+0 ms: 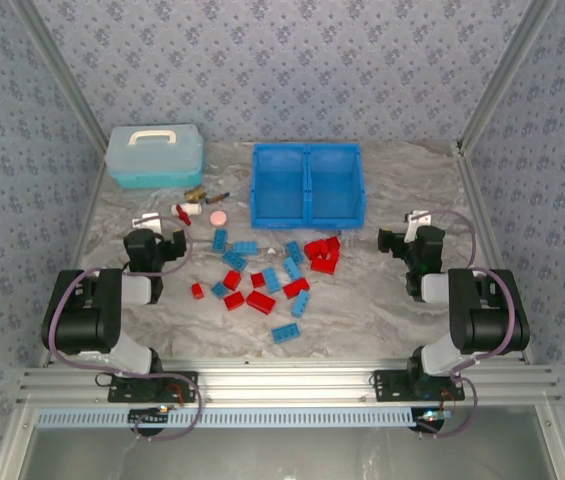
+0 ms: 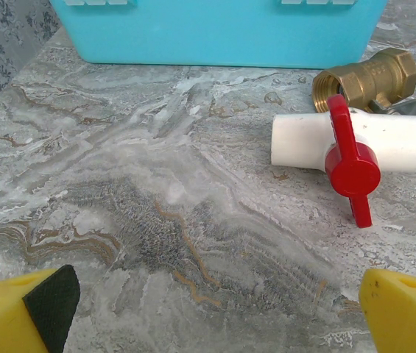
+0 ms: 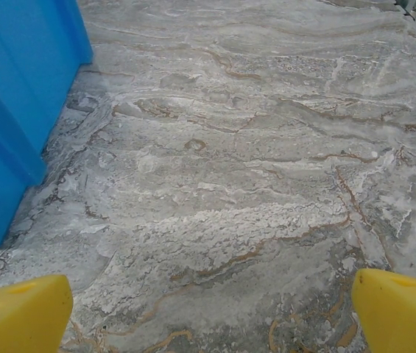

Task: Sort the legos into containers by color

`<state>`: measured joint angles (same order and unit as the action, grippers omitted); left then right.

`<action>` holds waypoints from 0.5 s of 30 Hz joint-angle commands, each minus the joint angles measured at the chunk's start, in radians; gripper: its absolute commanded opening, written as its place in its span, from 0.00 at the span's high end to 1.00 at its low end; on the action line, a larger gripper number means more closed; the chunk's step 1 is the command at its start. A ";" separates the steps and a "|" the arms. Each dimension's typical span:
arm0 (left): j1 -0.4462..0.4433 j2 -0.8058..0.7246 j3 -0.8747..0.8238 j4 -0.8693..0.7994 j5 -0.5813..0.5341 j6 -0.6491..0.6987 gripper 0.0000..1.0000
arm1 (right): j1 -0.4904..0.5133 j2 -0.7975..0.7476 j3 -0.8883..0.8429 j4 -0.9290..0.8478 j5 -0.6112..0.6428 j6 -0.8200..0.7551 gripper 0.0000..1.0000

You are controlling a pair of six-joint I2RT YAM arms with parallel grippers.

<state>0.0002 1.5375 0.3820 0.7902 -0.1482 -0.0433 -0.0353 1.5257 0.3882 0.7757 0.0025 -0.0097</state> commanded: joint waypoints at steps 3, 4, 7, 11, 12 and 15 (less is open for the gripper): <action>0.004 -0.016 0.024 0.027 0.011 -0.002 0.01 | 0.048 -0.218 0.149 -0.409 0.109 0.025 0.00; 0.003 -0.032 0.033 0.001 0.010 -0.002 0.01 | 0.053 -0.274 0.187 -0.535 0.145 0.089 0.00; -0.020 -0.118 0.026 -0.062 -0.067 -0.004 0.01 | 0.055 -0.391 0.292 -0.907 0.237 0.369 0.00; -0.039 -0.323 0.070 -0.325 -0.152 -0.053 0.01 | 0.071 -0.457 0.390 -1.228 0.031 0.473 0.00; -0.046 -0.381 0.094 -0.409 -0.158 -0.069 0.01 | 0.087 -0.467 0.399 -1.272 -0.026 0.478 0.00; -0.071 -0.507 0.175 -0.618 -0.131 -0.169 0.01 | 0.155 -0.465 0.430 -1.370 -0.085 0.507 0.00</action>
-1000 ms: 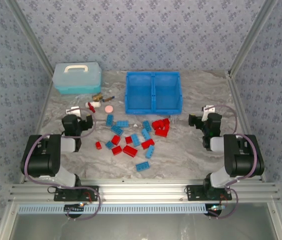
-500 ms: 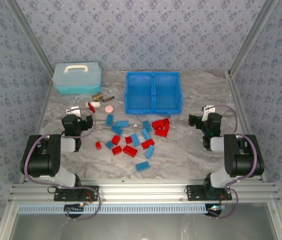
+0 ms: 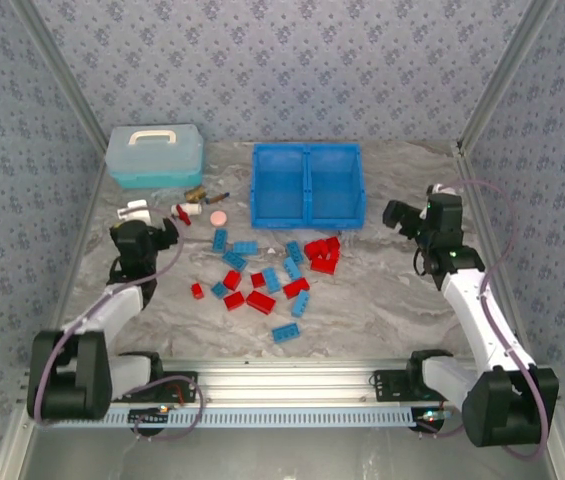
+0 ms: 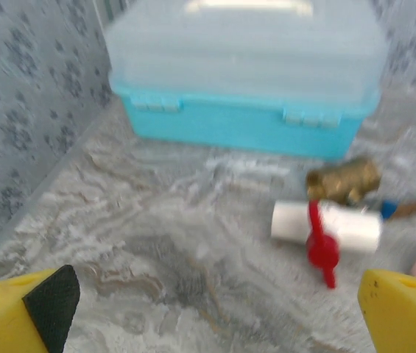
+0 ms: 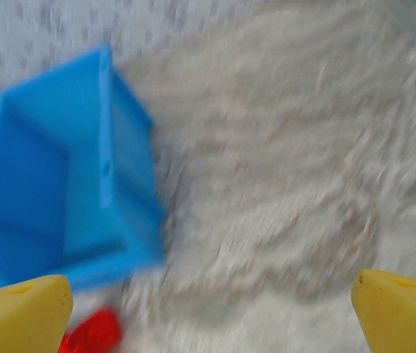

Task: Sort the legos into containers by color

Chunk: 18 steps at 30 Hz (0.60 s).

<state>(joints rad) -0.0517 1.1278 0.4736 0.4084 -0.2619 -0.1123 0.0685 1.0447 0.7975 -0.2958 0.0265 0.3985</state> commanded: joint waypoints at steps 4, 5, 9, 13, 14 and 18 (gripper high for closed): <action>-0.072 -0.184 0.179 -0.380 0.207 -0.244 0.01 | 0.156 0.066 0.042 -0.338 -0.126 0.106 0.00; -0.097 -0.184 0.216 -0.419 0.260 -0.273 0.01 | 0.183 0.099 0.052 -0.335 -0.122 0.099 0.00; -0.241 -0.131 0.431 -0.690 0.401 -0.202 0.01 | 0.265 0.254 0.131 -0.376 -0.039 0.079 0.00; -0.395 -0.046 0.682 -1.032 0.481 0.041 0.01 | 0.354 0.367 0.172 -0.336 -0.018 0.083 0.00; -0.423 -0.030 0.724 -1.108 0.502 0.097 0.01 | 0.376 0.390 0.180 -0.315 -0.015 0.096 0.00; -0.502 -0.014 0.776 -1.251 0.556 0.244 0.01 | 0.459 0.490 0.220 -0.265 0.032 0.129 0.00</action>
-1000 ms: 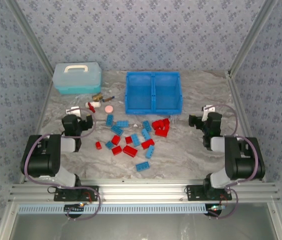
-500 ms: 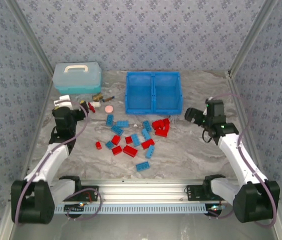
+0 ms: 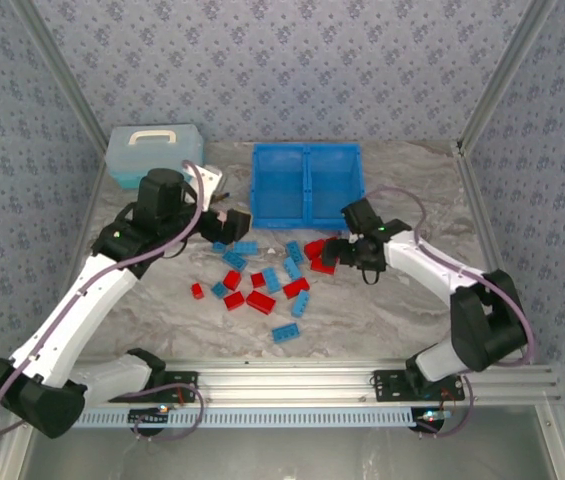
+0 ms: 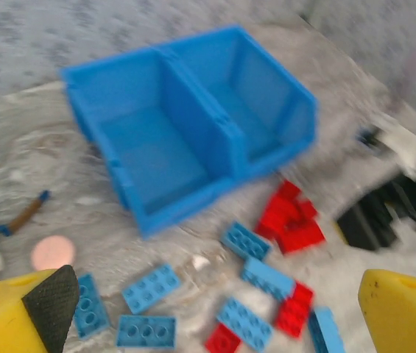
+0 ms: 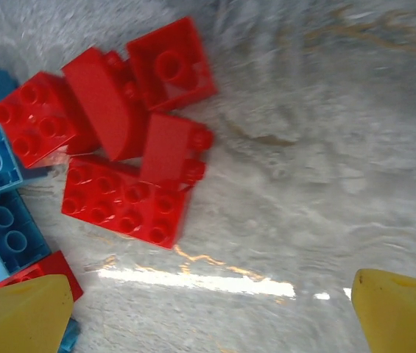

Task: Sort the legos into containers by color

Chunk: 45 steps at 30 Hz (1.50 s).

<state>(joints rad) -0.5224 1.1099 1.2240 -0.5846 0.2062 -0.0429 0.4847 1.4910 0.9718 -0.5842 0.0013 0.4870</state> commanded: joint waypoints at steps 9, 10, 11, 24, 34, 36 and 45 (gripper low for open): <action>-0.059 -0.118 -0.212 -0.108 0.105 0.281 0.01 | 0.092 0.150 0.044 0.105 0.192 0.094 0.14; -0.060 -0.122 -0.218 -0.111 0.096 0.287 0.01 | 0.089 0.157 0.044 0.114 0.191 0.099 0.16; -0.060 -0.128 -0.221 -0.116 0.082 0.290 0.01 | 0.086 0.166 0.047 0.121 0.188 0.105 0.20; -0.059 -0.161 -0.284 -0.100 0.018 0.308 0.01 | 0.068 0.264 0.088 0.169 0.203 0.160 0.43; -0.060 -0.143 -0.287 -0.099 0.019 0.310 0.01 | 0.059 0.249 0.018 0.218 0.195 0.181 0.61; -0.060 -0.142 -0.289 -0.100 0.018 0.309 0.01 | 0.061 0.229 0.002 0.224 0.202 0.175 0.65; -0.060 -0.130 -0.288 -0.099 0.005 0.298 0.01 | 0.092 -0.050 -0.144 0.263 0.278 0.152 0.71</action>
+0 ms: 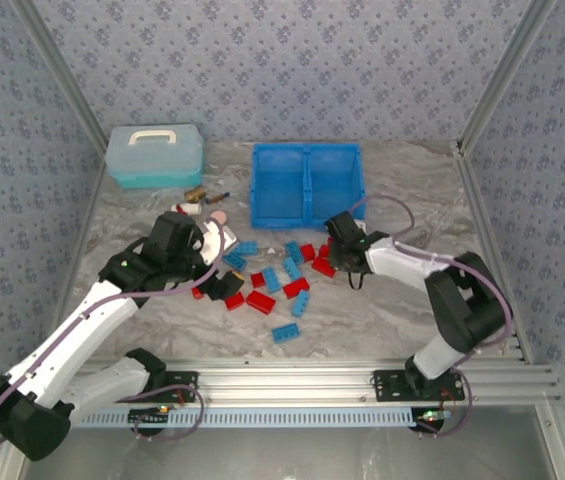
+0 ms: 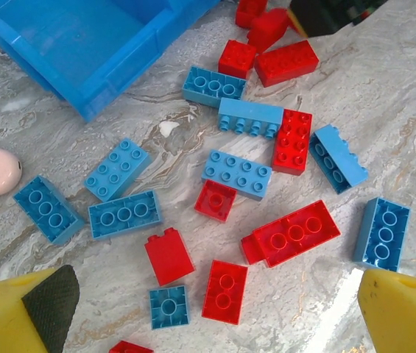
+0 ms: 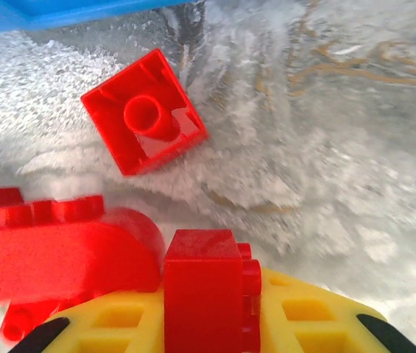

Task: Sort the legos into containers by color

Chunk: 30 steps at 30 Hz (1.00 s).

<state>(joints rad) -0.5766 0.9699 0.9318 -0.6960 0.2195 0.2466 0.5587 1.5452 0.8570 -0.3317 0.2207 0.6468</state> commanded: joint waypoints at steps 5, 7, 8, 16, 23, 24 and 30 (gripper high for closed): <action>-0.007 0.009 0.003 0.034 -0.003 0.005 0.01 | 0.087 -0.315 -0.009 -0.034 0.155 -0.080 0.73; -0.007 0.004 0.002 0.046 -0.001 0.005 0.01 | 0.090 -0.339 0.041 -0.047 0.154 -0.104 0.72; -0.007 0.000 0.000 0.048 0.000 0.005 0.01 | 0.090 -0.333 0.079 -0.047 0.147 -0.132 0.72; -0.008 -0.068 -0.026 0.075 -0.017 0.017 0.01 | -0.010 0.044 0.494 -0.066 0.081 -0.303 0.71; -0.010 -0.120 -0.053 0.097 -0.052 0.035 0.01 | -0.147 0.458 0.845 -0.160 -0.040 -0.302 0.70; -0.011 -0.120 -0.054 0.097 -0.056 0.034 0.01 | -0.158 0.500 0.878 -0.175 -0.052 -0.299 0.70; -0.016 -0.110 -0.051 0.094 -0.060 0.036 0.01 | -0.183 0.643 0.988 -0.229 -0.126 -0.291 0.65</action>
<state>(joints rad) -0.5858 0.8612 0.8814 -0.6243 0.1665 0.2657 0.3702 2.1750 1.7737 -0.4873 0.1474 0.3679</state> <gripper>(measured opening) 0.993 0.347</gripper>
